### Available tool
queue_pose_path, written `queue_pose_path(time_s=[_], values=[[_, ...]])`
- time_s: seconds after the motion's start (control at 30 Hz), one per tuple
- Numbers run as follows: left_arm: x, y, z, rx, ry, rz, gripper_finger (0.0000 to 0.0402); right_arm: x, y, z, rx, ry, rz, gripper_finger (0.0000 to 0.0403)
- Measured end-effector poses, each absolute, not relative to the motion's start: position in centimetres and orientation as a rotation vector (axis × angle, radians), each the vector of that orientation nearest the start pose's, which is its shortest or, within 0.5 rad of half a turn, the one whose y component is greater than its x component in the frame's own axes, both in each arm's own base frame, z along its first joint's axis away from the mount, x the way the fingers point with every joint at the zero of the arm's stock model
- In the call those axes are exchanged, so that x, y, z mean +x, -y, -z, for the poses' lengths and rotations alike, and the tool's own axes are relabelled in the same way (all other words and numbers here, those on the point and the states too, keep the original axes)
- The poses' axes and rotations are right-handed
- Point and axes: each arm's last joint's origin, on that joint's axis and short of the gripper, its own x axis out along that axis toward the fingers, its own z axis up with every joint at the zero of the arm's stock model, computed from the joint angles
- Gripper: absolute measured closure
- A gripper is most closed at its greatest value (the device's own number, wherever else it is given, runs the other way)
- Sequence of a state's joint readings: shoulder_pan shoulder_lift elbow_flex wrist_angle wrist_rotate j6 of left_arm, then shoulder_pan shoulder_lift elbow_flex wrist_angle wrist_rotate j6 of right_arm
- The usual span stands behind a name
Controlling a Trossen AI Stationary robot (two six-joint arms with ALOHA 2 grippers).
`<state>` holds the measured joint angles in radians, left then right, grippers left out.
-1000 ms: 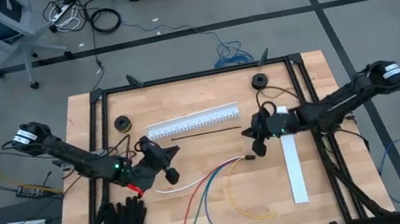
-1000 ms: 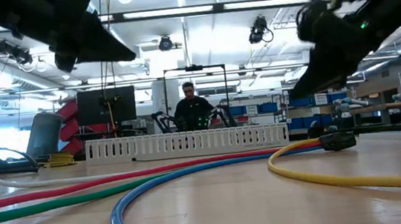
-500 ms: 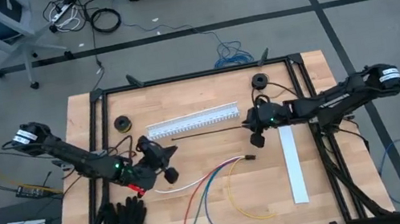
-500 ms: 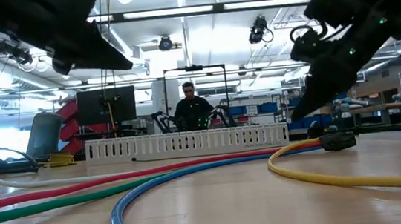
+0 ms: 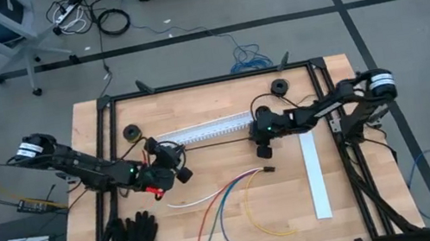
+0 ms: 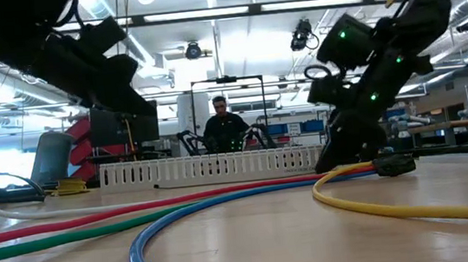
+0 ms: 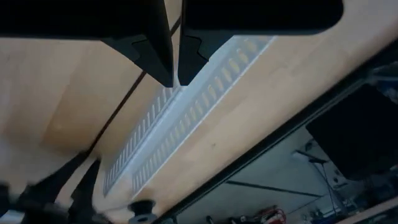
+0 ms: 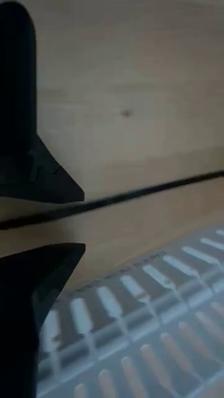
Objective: Ziptie cables
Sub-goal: Insert zip tie on the cable wire
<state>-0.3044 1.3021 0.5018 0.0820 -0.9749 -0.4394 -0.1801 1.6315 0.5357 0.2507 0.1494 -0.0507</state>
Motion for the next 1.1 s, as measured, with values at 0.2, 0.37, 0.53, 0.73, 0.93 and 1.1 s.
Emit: queue_pose_path(time_s=[0.2, 0.37, 0.53, 0.73, 0.93, 1.1], values=[[21.8, 4.1, -15.8, -0.018, -0.387, -0.752, 0.0402, 26.5, 6.8, -9.0, 0.158, -0.858, 0.22, 0.0371], [21.6, 4.0, -15.5, -0.019, -0.386, -0.753, 0.0402, 26.7, 6.3, -9.1, 0.152, -0.82, 0.216, 0.04], [21.7, 3.9, -15.6, 0.013, -0.394, -0.749, 0.0402, 26.7, 5.5, -11.3, 0.152, -0.72, 0.192, 0.0403], [21.8, 3.7, -15.8, 0.012, -0.369, -0.777, 0.0401, 26.9, 4.2, -14.5, 0.137, -0.563, 0.162, 0.0402], [22.2, 3.1, -16.3, -0.04, -0.308, -0.805, 0.0402, 26.9, 3.1, -16.4, 0.126, -0.472, 0.18, 0.0402], [22.6, 3.0, -16.9, -0.101, -0.248, -0.782, 0.0401, 27.1, 2.4, -17.5, 0.136, -0.383, 0.187, 0.0402]])
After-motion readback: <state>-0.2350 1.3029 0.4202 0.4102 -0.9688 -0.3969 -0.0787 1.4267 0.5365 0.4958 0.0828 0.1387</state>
